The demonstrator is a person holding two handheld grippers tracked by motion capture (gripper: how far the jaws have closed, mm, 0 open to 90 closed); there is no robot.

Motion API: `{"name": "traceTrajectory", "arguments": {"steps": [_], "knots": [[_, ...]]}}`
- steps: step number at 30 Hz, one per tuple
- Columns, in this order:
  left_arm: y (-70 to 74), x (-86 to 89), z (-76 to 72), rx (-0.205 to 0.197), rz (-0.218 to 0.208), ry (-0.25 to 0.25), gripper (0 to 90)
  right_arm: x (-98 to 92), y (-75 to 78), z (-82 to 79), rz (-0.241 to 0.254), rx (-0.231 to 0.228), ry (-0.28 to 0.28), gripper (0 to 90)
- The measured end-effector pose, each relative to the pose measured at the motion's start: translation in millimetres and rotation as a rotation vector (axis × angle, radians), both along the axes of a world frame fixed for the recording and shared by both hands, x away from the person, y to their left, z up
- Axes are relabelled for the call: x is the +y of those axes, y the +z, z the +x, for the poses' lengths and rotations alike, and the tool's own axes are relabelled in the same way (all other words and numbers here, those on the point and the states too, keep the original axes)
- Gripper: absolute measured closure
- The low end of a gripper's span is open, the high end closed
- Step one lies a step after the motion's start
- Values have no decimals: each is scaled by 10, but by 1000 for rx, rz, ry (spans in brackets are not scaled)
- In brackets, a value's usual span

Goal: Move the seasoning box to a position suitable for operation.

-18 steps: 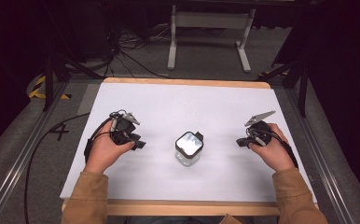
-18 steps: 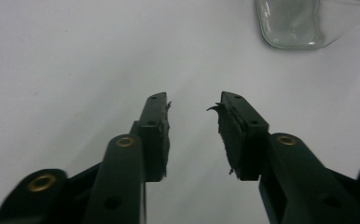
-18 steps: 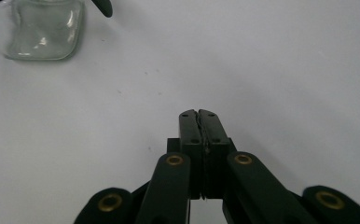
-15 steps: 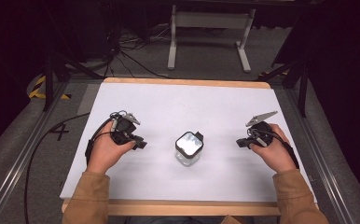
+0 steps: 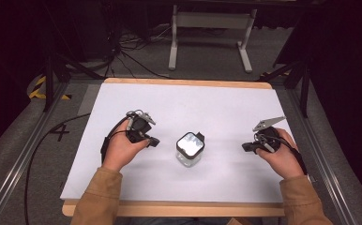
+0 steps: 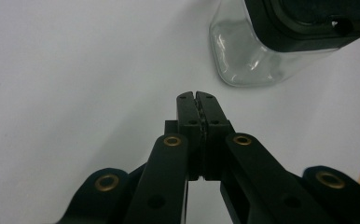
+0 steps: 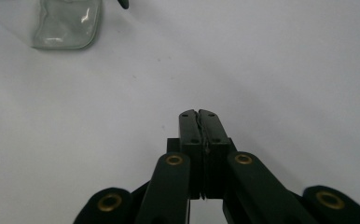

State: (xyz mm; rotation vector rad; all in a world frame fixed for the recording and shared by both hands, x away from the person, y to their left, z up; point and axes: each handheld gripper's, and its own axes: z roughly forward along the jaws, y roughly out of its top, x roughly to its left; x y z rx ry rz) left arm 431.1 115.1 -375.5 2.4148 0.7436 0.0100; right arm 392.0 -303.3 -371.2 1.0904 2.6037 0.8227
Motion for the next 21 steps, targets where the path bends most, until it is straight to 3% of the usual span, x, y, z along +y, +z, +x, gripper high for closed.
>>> {"name": "traceTrajectory", "arguments": {"steps": [5, 12, 18, 21], "knots": [[-21, -143, 52, -1, 25, -36, 897, -62, -44, -77, 13, 44, -19, 900], [-136, -342, 99, 23, 49, -76, 897, -142, -18, -146, 23, 29, -33, 900], [-242, -431, 115, 27, 43, -81, 897, -117, -25, -160, 18, 25, -21, 900], [-315, -463, 125, 38, 19, -100, 888, -84, -40, -163, 16, 41, 2, 900]]}}
